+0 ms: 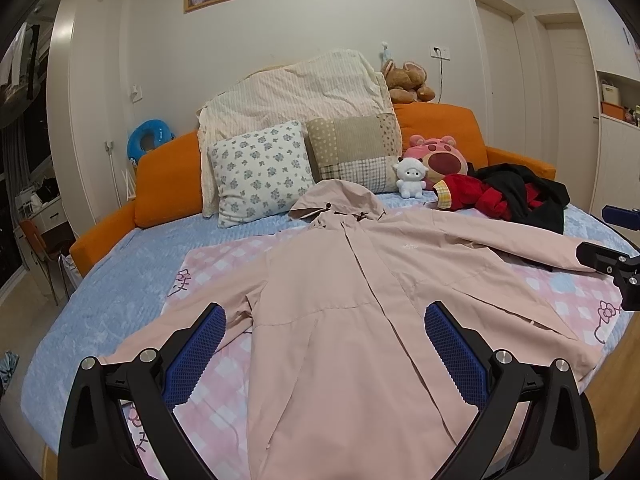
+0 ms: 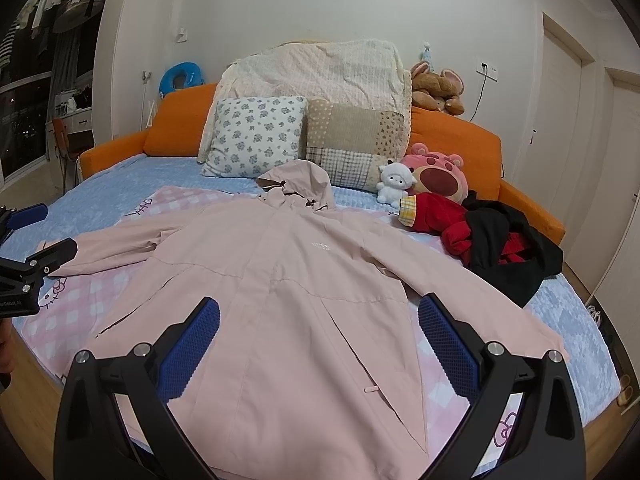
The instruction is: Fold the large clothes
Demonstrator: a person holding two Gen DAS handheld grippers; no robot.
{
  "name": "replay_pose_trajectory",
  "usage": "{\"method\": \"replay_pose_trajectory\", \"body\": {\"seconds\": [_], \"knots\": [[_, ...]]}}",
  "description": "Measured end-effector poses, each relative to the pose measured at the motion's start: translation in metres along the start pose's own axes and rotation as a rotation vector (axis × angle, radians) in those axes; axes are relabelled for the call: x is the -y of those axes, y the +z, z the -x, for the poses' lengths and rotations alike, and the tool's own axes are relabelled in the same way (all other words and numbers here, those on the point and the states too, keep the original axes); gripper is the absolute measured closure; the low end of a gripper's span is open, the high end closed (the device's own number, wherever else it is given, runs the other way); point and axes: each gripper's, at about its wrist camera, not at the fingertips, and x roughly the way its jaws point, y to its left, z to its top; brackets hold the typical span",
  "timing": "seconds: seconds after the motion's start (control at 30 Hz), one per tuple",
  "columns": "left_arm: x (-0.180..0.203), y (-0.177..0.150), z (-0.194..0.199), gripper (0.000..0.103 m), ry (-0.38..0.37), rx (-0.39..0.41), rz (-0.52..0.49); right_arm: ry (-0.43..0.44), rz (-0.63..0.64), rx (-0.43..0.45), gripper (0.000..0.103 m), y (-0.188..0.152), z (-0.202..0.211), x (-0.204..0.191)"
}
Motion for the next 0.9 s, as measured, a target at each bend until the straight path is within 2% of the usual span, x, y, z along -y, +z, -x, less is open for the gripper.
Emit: {"method": "replay_pose_trajectory", "body": {"seconds": [0.9], "knots": [[0.0012,-0.0011,-0.0072,0.002,-0.004,-0.018,-0.010,-0.001,-0.005,-0.008,0.004,0.0014,-0.0009,0.0022]]}}
